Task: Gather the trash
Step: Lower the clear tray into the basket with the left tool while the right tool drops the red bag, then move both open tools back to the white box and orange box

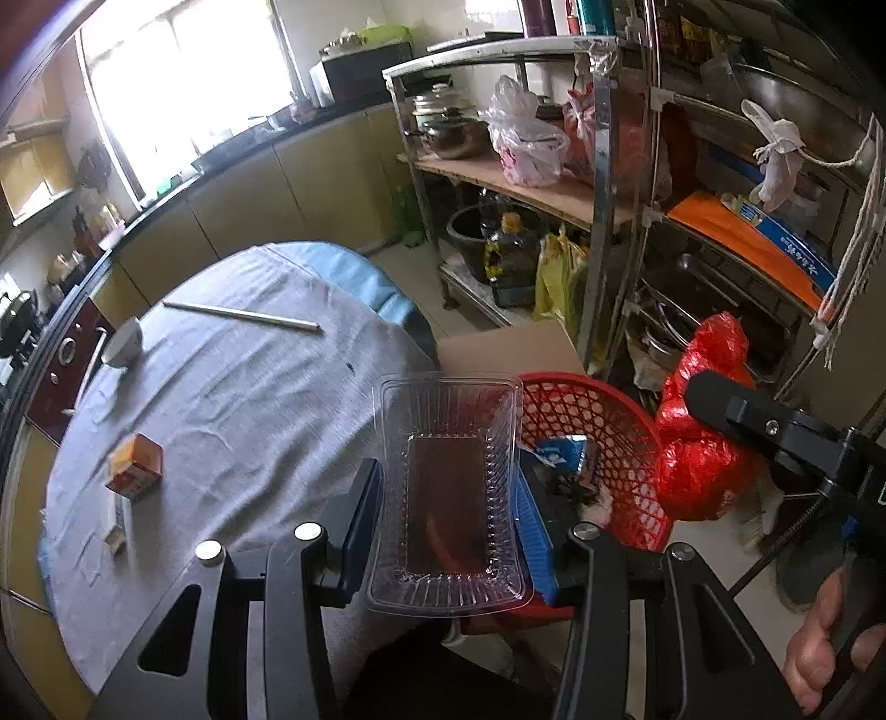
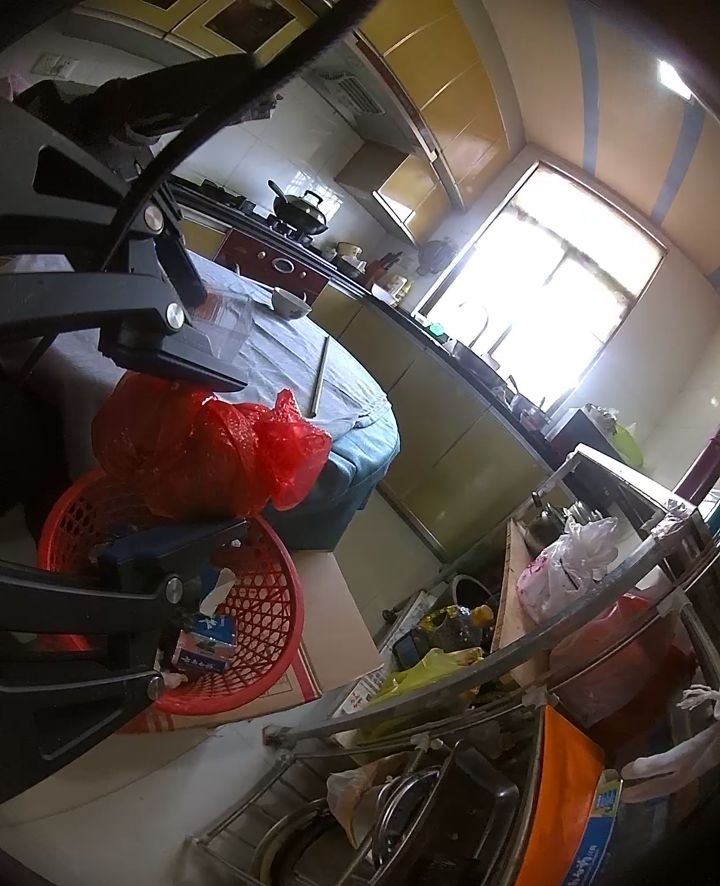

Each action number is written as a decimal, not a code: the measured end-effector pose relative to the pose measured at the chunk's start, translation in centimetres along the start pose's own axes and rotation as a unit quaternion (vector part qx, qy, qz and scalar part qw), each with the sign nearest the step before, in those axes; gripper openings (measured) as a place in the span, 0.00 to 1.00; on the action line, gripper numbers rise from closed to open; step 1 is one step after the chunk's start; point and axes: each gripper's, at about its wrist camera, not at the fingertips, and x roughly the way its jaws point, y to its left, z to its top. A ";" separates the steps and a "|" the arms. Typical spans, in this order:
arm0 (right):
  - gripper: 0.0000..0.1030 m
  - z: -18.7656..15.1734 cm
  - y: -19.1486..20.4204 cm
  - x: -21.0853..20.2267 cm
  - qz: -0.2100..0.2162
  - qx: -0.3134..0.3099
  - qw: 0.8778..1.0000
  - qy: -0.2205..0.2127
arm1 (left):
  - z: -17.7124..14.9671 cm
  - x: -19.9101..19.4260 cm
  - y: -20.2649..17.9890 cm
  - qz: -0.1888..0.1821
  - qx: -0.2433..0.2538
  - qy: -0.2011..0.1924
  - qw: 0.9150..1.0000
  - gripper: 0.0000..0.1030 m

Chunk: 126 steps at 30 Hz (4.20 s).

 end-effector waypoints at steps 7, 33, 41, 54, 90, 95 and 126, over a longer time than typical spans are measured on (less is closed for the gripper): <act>0.47 -0.3 -0.6 0.6 -0.005 0.007 1.000 0.009 | -0.7 1.4 0.1 -0.039 -0.014 0.027 0.999 0.47; 0.48 -0.4 -1.5 1.0 -0.021 0.015 1.000 0.011 | -1.8 2.3 -0.3 -0.047 -0.003 0.031 0.998 0.47; 0.48 -0.4 -1.5 1.0 -0.020 0.013 1.000 0.011 | -1.8 2.3 -0.4 -0.048 0.000 0.029 0.998 0.48; 0.48 -0.4 -1.7 1.2 -0.029 0.013 0.999 0.010 | -2.0 2.4 -0.8 -0.059 0.005 0.031 0.998 0.50; 0.55 0.0 -2.1 3.4 -0.052 0.002 0.998 0.021 | -2.2 1.3 1.4 -0.048 -0.016 0.003 0.999 0.66; 0.55 -0.5 0.0 4.5 -0.048 -0.017 0.998 0.032 | -2.8 0.4 3.6 -0.043 -0.040 -0.010 0.998 0.67; 0.55 -9.8 18.7 20.7 -0.051 -0.214 0.955 0.199 | -15.7 1.0 32.0 0.138 -0.297 0.005 0.945 0.73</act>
